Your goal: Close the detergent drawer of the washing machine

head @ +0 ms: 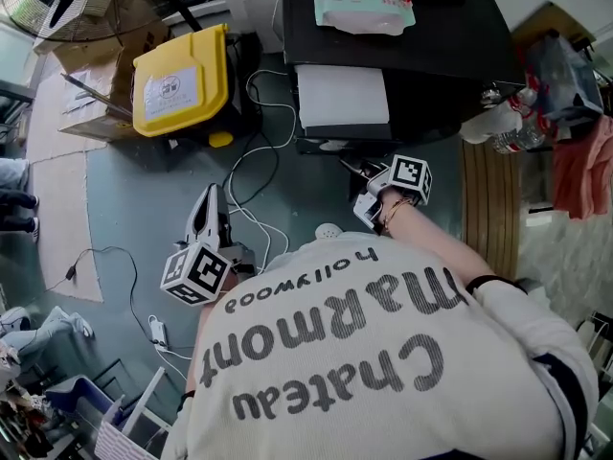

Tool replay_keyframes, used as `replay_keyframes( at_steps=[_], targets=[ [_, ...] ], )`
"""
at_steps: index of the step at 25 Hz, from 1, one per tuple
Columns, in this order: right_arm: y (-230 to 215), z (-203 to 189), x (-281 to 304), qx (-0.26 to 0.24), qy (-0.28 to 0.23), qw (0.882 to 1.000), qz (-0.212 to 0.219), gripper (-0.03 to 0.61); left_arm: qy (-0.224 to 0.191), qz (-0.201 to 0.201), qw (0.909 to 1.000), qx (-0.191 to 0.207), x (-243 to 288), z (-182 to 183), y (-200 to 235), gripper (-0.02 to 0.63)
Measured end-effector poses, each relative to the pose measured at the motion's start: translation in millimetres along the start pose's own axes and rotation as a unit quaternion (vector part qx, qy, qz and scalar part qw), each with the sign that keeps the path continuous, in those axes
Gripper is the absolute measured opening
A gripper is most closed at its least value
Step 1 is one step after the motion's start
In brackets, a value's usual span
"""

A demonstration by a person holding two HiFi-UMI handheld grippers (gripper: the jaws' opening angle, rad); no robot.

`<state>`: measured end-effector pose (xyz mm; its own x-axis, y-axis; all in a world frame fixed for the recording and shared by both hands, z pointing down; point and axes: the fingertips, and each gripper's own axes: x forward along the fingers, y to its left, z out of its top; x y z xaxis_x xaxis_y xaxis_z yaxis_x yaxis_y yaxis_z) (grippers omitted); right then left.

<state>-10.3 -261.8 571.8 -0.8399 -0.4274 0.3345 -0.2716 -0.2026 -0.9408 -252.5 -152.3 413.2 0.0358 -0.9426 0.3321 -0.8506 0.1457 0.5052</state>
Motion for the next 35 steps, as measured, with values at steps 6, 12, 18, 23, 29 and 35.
replay_keyframes(
  at_steps=[6, 12, 18, 23, 29, 35],
  targets=[
    [4.0, 11.3, 8.4, -0.007, 0.009, 1.000, 0.002, 0.064, -0.009, 0.010, 0.9999, -0.004, 3.9, -0.3, -0.1, 0.008],
    [7.4, 16.6, 13.3, -0.016, 0.023, 1.000, 0.005, 0.064, -0.018, 0.020, 0.9996, -0.008, 5.1, -1.4, -0.7, 0.008],
    [11.4, 28.1, 20.2, -0.018, 0.021, 1.000, 0.012, 0.064, -0.029, 0.038, 0.9988, -0.010, 0.5, -4.0, 3.2, 0.008],
    [15.9, 34.8, 25.7, -0.020, 0.021, 0.999, 0.017, 0.064, -0.041, 0.049, 0.9979, -0.013, -4.4, -5.6, 2.8, 0.008],
    [17.8, 42.3, 31.4, -0.018, 0.013, 0.999, 0.024, 0.063, -0.043, 0.056, 0.9974, -0.011, -9.1, -7.8, 3.0, 0.008],
    [19.3, 48.0, 36.0, -0.014, -0.004, 1.000, 0.020, 0.063, -0.043, 0.070, 0.9965, -0.017, -17.4, -6.6, 12.9, 0.008]
  ],
)
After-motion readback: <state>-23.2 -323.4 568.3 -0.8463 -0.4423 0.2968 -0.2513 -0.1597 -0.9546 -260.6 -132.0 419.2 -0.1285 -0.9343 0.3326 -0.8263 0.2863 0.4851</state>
